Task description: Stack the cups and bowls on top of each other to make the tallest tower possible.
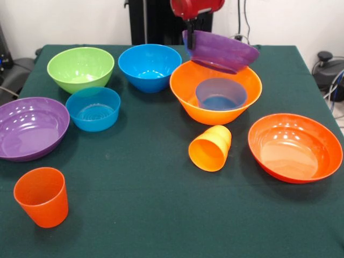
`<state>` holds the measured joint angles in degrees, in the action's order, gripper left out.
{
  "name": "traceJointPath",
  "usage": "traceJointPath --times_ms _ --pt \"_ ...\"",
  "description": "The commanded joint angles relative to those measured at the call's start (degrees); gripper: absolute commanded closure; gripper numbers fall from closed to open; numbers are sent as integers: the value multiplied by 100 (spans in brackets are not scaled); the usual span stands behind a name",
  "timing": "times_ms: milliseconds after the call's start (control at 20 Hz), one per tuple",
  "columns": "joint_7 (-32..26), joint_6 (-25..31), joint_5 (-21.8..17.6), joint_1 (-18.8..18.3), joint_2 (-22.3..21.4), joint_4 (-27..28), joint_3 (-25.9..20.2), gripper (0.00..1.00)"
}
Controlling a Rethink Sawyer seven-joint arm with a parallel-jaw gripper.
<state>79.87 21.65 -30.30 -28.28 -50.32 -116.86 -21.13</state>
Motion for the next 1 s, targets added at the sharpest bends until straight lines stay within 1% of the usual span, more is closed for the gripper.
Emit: traceJointPath --times_ms 50,200,400,750,1000 --pt "731 -388 -406 273 638 151 308 100" --pt "752 -495 -421 365 719 192 423 100" --pt "685 -459 -318 392 706 212 453 100" --pt "656 -464 -249 429 746 264 490 100" --pt "763 -543 -133 431 757 264 513 100"
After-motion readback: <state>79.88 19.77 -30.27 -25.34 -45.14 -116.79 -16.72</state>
